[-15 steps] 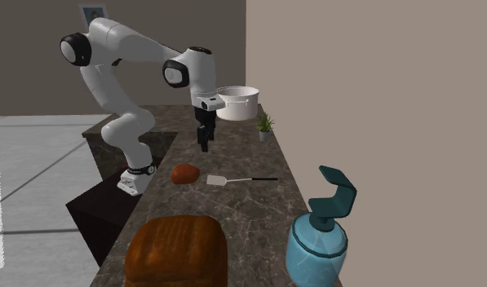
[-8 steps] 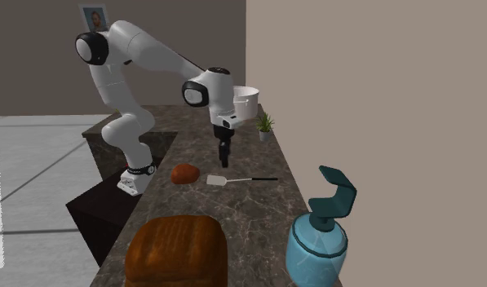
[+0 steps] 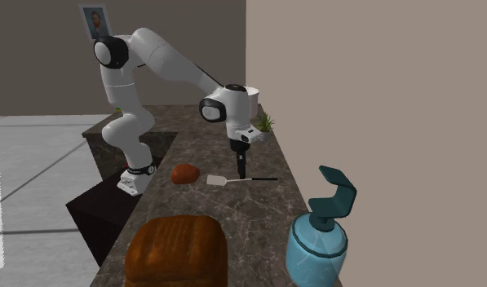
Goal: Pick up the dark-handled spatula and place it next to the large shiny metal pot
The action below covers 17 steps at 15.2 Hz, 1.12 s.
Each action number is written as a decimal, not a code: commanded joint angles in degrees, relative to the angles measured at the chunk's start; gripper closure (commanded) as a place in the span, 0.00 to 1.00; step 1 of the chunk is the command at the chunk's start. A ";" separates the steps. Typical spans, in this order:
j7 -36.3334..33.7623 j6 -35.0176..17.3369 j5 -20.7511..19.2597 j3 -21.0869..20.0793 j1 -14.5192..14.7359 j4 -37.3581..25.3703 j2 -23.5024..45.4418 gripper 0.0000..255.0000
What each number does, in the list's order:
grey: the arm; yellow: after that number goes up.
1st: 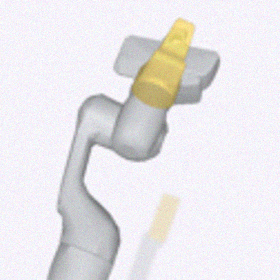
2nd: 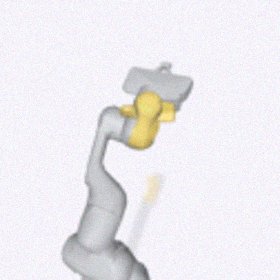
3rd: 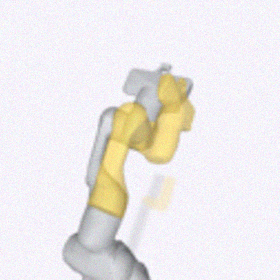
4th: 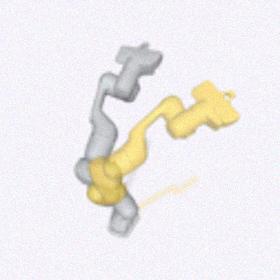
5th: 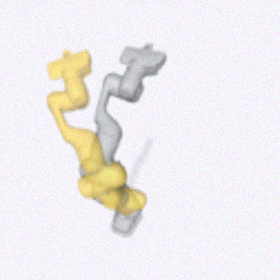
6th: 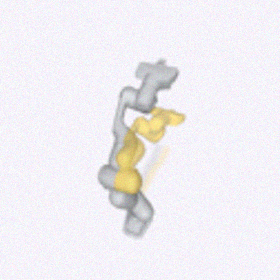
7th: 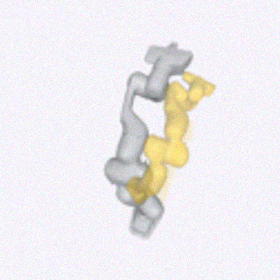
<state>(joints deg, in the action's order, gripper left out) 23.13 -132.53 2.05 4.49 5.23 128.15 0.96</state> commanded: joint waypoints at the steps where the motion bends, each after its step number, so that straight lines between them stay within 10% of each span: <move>1: 0.17 -1.50 0.19 -0.04 0.03 0.21 1.23 0.00; 12: 0.38 -4.12 0.49 -0.09 0.04 0.97 3.09 0.00; 13: 0.38 -4.11 0.49 -0.09 0.04 0.97 3.09 1.00; 17: 0.38 -4.11 0.49 -0.09 0.04 0.97 3.08 1.00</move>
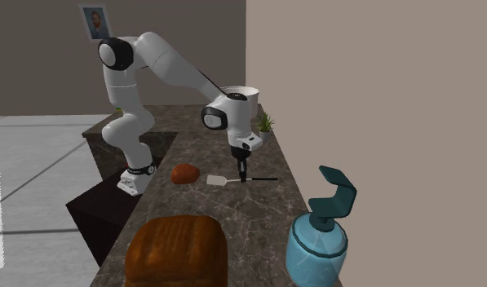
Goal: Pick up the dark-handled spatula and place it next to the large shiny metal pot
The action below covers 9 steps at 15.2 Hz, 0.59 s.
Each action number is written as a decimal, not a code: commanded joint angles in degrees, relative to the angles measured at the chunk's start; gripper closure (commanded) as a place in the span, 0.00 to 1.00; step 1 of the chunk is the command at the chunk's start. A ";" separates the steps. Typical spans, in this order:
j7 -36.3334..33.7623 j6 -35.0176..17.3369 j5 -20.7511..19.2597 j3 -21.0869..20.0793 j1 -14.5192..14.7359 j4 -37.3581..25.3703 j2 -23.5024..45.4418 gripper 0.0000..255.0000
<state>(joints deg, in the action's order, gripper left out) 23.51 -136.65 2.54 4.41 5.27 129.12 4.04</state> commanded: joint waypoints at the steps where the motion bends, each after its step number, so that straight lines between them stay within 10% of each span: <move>1: 0.00 0.00 0.00 0.00 0.00 0.00 0.01 1.00; 9: -0.28 2.99 -0.32 0.04 0.01 -1.12 -1.87 1.00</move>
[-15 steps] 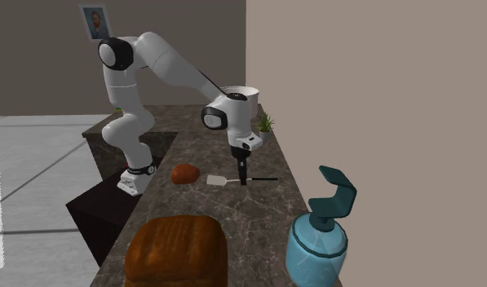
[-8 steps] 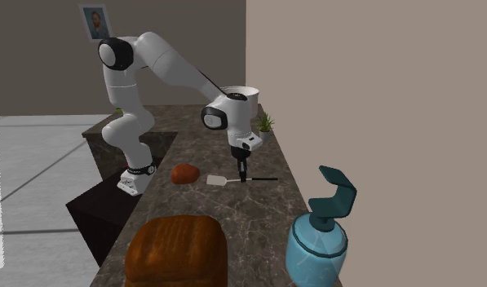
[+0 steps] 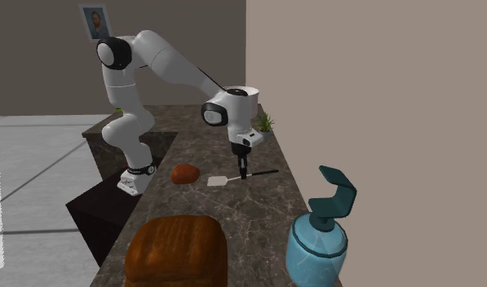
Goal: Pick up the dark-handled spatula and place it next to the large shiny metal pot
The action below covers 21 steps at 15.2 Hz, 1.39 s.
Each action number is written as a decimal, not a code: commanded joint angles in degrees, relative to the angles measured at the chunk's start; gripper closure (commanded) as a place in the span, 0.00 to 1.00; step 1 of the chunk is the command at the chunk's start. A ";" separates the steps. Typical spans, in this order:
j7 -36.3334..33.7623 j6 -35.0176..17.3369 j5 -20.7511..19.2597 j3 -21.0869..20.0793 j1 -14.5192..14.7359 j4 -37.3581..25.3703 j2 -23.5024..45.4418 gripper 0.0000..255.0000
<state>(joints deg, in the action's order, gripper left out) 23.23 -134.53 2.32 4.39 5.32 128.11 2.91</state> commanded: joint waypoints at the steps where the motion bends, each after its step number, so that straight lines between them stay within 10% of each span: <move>1: -0.06 1.62 -0.18 0.06 -0.04 -0.43 -1.17 1.00; 21: -0.97 16.74 -1.10 0.01 -0.04 -9.27 -7.49 1.00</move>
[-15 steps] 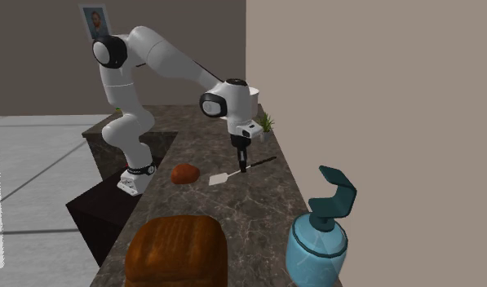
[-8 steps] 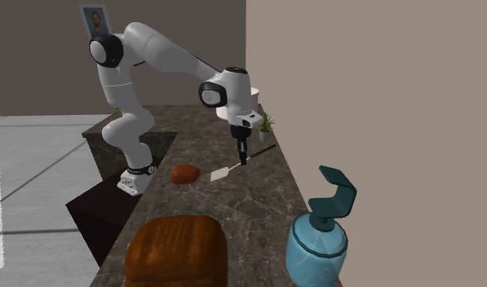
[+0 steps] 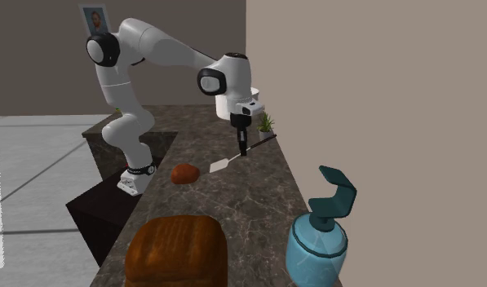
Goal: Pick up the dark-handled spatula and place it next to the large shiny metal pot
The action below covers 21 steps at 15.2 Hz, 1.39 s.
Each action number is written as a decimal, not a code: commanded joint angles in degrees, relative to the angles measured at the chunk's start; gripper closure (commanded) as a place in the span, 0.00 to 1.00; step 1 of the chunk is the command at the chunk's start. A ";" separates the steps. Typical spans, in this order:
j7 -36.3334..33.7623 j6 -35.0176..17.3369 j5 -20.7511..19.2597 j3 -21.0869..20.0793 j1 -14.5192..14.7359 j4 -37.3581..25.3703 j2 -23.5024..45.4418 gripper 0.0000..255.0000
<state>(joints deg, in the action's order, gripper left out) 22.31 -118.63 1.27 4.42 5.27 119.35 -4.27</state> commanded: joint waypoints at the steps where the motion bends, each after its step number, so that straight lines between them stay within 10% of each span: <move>1: -0.09 1.60 -0.07 -0.02 0.01 -1.07 -0.51 1.00; 21: -0.50 16.91 -0.27 -0.07 0.03 -15.18 -1.72 1.00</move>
<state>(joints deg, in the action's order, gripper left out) 21.83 -102.58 0.99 4.35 5.30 105.10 -6.08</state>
